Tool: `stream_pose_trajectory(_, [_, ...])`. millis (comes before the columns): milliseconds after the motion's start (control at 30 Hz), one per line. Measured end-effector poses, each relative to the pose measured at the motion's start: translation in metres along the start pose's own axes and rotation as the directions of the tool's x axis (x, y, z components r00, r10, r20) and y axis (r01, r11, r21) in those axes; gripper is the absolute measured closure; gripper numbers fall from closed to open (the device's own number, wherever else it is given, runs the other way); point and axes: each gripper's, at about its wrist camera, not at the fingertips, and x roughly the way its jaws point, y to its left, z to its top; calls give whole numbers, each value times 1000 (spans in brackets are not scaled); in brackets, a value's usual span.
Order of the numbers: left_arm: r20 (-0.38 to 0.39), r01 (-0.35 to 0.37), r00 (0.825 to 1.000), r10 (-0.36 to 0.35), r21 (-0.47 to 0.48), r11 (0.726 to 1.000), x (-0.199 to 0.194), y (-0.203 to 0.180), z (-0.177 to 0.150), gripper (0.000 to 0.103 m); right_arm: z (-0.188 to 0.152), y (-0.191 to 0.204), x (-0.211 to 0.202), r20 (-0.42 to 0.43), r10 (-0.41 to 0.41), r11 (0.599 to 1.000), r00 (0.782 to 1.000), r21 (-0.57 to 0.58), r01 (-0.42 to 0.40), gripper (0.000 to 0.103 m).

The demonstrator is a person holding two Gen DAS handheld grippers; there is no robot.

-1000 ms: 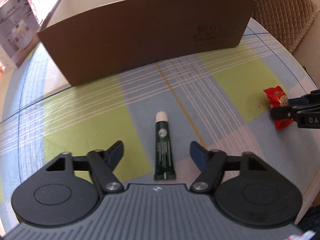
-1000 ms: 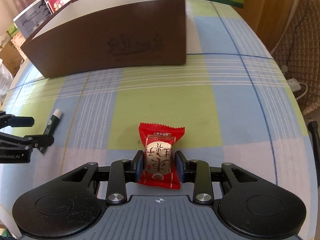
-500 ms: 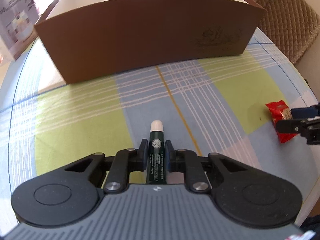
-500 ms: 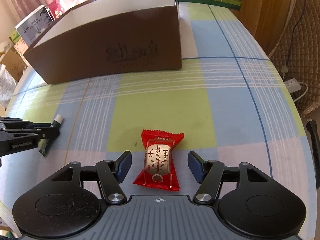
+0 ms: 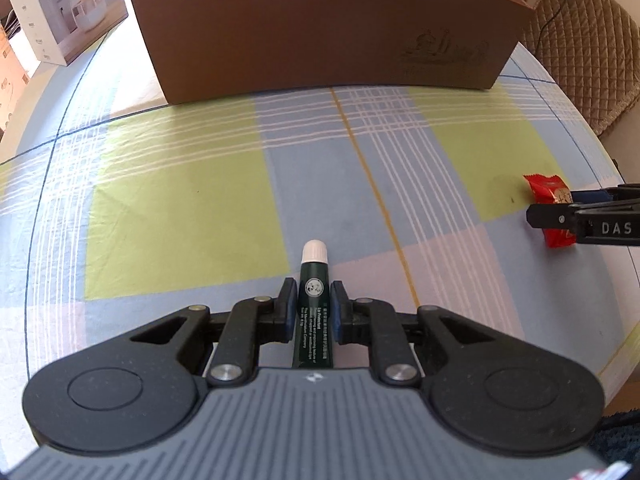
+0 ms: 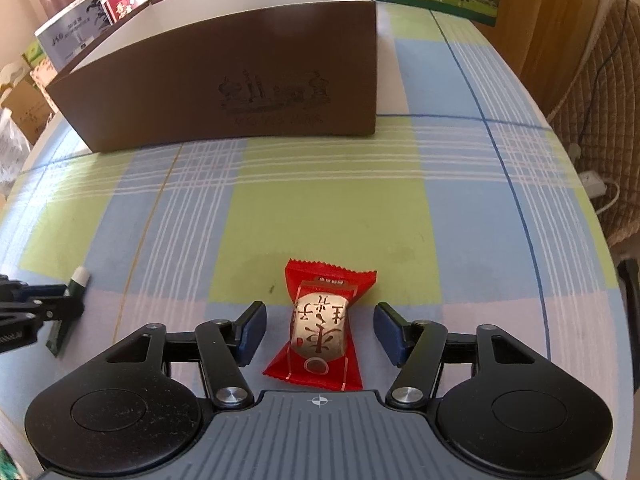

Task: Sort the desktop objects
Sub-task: 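Lift and carry the green tube and red snack over the brown box with both tools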

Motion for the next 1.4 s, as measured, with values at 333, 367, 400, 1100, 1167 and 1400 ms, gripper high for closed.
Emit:
stream_pose_trajectory(333, [20, -20, 1000, 19, 49, 999, 2, -7, 1, 89, -3, 12, 1, -4, 1, 997, 1000, -80, -1, 77])
stream_pose_trajectory(367, [21, -21, 1000, 20, 52, 998, 2, -7, 1, 89, -3, 13, 1, -7, 4, 997, 1000, -81, -5, 77])
stream_pose_trajectory(400, [24, -21, 1000, 20, 54, 998, 2, -7, 0, 89, -4, 13, 1, -9, 7, 997, 1000, -81, -8, 77])
stream_pose_trajectory(1100, [55, 18, 998, -21, 53, 998, -15, 3, -4, 90, -10, 20, -15, 4, 81, 995, 997, -61, -81, 79])
stream_pose_trajectory(1167, [63, 20, 998, -23, 51, 998, -18, 4, -3, 90, -9, 22, -17, 9, 86, 994, 996, -62, -85, 79])
stream_pose_trajectory(1400, [91, 28, 995, -33, 51, 998, -27, 6, 2, 90, -5, 27, -20, 23, 100, 993, 995, -62, -99, 79])
